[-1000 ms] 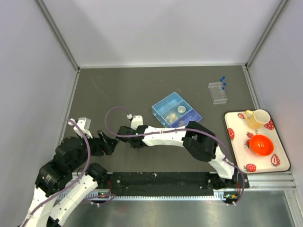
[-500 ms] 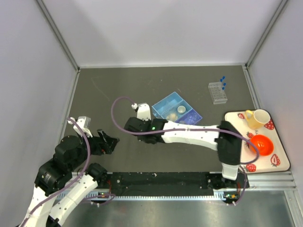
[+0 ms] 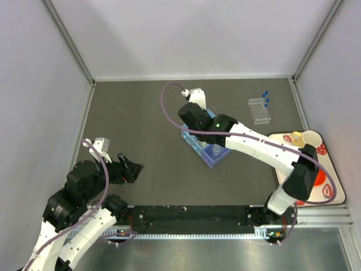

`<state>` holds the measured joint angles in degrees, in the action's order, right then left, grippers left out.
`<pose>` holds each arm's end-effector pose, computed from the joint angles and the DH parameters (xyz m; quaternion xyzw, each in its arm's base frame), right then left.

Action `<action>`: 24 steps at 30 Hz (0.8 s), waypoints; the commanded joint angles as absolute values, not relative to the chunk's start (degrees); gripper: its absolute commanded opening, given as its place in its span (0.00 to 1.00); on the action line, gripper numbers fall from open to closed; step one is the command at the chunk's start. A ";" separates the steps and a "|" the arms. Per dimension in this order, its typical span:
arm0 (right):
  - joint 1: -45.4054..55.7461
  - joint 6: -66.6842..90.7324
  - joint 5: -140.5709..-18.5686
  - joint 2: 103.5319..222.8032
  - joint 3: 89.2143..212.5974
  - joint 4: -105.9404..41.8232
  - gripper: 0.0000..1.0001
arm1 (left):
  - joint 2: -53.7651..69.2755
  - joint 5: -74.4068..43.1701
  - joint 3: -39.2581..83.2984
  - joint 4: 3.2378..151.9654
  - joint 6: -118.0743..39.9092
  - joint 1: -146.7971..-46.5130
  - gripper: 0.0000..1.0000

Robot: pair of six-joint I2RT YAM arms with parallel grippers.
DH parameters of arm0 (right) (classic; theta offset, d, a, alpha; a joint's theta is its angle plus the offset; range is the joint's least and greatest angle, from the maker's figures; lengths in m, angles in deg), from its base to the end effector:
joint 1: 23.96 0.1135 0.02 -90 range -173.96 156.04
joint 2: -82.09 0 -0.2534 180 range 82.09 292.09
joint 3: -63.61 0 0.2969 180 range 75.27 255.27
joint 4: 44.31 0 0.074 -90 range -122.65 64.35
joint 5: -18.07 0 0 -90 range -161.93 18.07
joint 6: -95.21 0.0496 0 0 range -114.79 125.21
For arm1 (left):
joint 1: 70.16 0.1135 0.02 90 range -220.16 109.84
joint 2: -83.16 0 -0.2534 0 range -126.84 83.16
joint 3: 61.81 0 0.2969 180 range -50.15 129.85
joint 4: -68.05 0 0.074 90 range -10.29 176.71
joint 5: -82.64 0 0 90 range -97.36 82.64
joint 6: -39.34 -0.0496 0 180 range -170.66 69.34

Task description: Organize the chemistry lab equipment

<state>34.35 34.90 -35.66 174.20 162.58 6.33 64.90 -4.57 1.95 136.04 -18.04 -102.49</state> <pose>0.2385 0.3304 0.3233 -0.0977 0.8771 0.0532 0.4672 0.0871 -0.0523 0.3574 -0.0156 0.8311 -0.2812 0.4795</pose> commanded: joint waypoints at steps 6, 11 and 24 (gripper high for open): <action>28.08 9.01 -36.51 178.59 167.20 4.35 0.00 | 63.56 -6.04 -0.05 131.12 -18.84 -102.41 0.90; 25.27 -2.24 -37.12 179.29 167.82 4.00 0.00 | 63.65 -6.92 -1.01 129.63 -19.29 -102.41 0.90; 16.56 -22.29 -60.67 173.32 162.11 4.08 0.00 | 64.09 -13.77 -5.06 124.71 -18.50 -102.41 0.90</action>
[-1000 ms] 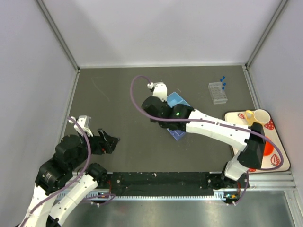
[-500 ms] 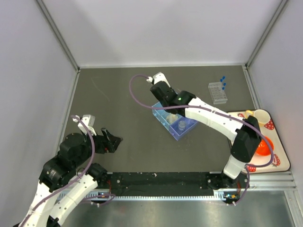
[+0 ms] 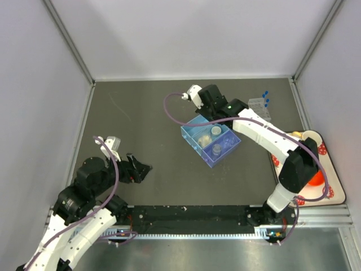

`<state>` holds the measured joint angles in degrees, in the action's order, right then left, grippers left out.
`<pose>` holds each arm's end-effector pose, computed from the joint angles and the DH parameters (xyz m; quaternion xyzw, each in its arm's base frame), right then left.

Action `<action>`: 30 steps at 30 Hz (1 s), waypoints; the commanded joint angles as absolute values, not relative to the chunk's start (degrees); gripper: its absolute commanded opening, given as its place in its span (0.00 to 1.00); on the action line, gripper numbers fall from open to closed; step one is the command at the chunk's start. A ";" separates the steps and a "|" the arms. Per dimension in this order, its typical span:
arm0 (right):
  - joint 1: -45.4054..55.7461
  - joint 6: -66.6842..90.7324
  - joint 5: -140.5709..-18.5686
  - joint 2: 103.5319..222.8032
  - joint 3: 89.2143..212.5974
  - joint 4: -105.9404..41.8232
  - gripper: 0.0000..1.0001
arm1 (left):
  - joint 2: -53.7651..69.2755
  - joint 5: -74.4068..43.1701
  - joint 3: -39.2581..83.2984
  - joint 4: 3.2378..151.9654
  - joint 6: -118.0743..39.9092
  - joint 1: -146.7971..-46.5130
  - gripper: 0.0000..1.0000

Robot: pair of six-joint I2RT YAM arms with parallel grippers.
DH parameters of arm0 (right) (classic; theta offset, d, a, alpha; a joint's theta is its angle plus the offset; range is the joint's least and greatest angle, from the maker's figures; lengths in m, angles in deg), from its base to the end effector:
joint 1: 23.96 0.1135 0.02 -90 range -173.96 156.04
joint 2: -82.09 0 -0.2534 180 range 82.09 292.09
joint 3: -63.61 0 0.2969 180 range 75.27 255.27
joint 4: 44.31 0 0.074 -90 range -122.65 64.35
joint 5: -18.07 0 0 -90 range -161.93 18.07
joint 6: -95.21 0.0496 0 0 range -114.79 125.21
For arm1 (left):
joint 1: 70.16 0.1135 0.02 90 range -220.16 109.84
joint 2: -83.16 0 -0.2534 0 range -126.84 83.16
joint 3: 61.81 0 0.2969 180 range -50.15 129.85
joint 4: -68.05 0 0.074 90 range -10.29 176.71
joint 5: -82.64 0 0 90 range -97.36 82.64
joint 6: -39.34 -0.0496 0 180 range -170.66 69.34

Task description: Organize the chemistry lab equipment

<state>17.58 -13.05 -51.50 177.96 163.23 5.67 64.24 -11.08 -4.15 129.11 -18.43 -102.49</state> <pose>0.3300 0.2692 0.2980 -0.3979 0.8246 -0.0872 0.3925 0.1048 -0.0702 0.3346 0.0188 0.8301 -0.3200 0.4562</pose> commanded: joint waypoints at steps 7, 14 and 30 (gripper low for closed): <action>11.91 -38.88 -79.71 171.30 159.74 7.77 0.00 | 64.18 -15.27 -6.47 123.13 -18.32 -102.41 0.90; 8.31 -53.84 -92.14 173.39 160.51 11.46 0.00 | 63.65 -15.62 -6.64 122.77 -18.49 -102.41 0.89; 6.54 -72.92 -96.72 189.66 178.01 23.94 0.00 | 59.08 -16.84 -7.78 119.79 -18.05 -102.41 0.89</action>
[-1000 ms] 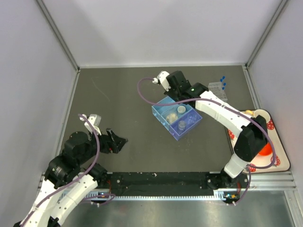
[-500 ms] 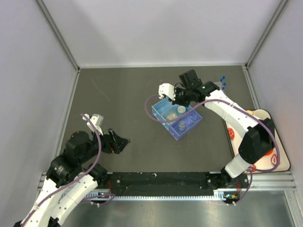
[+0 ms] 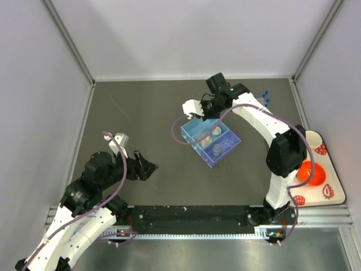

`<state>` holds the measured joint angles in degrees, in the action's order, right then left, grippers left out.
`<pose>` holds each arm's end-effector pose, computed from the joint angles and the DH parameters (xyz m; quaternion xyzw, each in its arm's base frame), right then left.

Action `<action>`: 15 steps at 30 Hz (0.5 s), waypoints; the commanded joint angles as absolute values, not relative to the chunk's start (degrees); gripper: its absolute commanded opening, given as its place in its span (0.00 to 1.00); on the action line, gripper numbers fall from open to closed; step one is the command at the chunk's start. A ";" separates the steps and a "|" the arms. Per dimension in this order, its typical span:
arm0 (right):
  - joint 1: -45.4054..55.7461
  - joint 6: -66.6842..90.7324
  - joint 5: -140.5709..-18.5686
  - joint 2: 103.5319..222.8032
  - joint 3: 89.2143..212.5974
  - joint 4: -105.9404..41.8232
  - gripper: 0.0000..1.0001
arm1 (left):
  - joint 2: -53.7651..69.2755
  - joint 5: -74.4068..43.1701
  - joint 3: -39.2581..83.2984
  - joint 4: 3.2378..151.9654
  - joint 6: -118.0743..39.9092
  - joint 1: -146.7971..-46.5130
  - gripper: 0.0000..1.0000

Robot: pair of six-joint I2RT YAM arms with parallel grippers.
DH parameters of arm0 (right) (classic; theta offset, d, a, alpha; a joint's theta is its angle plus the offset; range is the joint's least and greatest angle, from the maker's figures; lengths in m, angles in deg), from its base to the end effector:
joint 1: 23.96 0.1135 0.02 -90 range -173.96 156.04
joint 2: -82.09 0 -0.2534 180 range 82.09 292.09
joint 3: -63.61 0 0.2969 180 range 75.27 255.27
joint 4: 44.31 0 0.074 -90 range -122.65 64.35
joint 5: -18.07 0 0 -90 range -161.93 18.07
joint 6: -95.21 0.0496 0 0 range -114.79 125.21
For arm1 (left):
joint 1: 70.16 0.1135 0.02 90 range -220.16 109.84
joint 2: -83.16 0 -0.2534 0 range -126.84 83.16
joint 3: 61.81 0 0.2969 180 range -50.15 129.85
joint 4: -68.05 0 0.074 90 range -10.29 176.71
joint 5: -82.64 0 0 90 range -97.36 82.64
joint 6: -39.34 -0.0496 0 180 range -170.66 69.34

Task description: Organize the chemistry lab equipment

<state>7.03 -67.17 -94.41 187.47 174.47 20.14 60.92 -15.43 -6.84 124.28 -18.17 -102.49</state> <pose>0.3713 0.2451 0.2835 -0.7738 0.5450 0.0830 0.3118 0.1214 -0.0851 0.3208 0.0374 0.8343 -0.3428 0.4302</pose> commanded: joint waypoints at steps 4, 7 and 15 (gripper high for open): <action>6.45 -74.68 -96.36 193.17 180.12 24.74 0.00 | 58.29 -16.76 -8.58 119.08 -18.05 -102.41 0.89; 6.45 -75.38 -97.33 195.80 181.96 25.18 0.00 | 57.68 -16.50 -8.75 118.90 -18.32 -102.41 0.89; 6.45 -75.83 -98.91 202.14 186.80 26.14 0.00 | 57.67 -16.15 -9.28 118.12 -18.32 -102.41 0.89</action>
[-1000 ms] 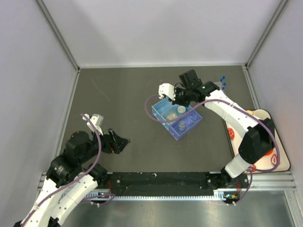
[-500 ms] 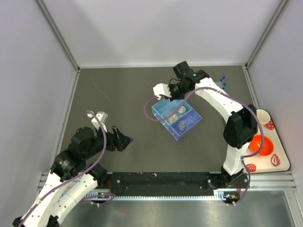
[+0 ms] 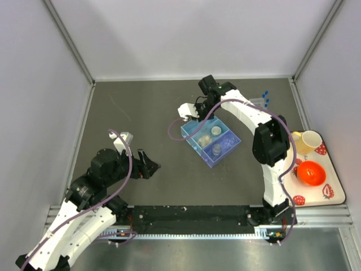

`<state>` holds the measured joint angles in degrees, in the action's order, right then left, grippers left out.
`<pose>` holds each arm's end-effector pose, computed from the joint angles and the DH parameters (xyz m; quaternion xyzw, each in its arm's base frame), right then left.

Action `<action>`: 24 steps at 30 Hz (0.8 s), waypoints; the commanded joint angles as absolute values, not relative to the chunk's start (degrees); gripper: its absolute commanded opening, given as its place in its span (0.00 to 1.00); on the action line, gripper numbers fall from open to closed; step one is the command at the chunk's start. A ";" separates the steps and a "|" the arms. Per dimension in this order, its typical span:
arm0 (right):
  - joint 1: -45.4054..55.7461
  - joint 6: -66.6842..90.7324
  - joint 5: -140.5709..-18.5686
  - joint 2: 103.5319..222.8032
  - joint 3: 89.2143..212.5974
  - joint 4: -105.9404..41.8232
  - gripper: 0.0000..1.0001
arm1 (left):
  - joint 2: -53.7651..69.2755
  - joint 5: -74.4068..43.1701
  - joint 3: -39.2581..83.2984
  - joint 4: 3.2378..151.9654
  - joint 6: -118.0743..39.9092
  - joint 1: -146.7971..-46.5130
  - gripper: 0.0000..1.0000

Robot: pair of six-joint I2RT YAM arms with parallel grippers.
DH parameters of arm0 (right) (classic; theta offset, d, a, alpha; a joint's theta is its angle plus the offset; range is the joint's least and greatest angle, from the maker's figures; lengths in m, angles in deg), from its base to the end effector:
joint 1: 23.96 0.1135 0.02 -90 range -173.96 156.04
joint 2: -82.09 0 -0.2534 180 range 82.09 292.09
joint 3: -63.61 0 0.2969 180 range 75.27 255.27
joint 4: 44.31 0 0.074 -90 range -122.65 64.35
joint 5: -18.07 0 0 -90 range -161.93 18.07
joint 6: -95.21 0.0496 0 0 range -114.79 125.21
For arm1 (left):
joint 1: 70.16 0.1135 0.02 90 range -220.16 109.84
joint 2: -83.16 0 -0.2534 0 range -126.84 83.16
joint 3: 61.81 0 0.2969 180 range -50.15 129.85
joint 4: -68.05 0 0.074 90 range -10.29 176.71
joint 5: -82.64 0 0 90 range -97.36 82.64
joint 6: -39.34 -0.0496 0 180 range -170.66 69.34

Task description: Organize the chemistry lab equipment

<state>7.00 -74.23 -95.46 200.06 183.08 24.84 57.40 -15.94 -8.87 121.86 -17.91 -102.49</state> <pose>0.4023 0.2645 0.2346 -0.8112 0.5157 0.1045 0.2551 0.1362 -0.0950 0.3041 0.0362 0.8487 -0.3354 0.4073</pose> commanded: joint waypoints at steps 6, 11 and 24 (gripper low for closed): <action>6.45 -75.74 -99.96 204.08 186.89 26.50 0.00 | 58.03 -15.27 -9.02 118.11 -18.67 -102.41 0.89; 6.45 -74.86 -100.84 204.25 185.93 26.93 0.00 | 57.32 -15.88 -9.54 117.59 -18.67 -102.41 0.89; 6.45 -73.10 -101.20 205.31 185.31 26.94 0.00 | 56.53 -16.23 -9.28 117.23 -18.85 -102.41 0.89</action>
<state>7.00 -73.77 -98.50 204.52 184.46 26.57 57.38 -15.52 -9.35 120.00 -17.98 -102.49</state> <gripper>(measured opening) 0.005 0.891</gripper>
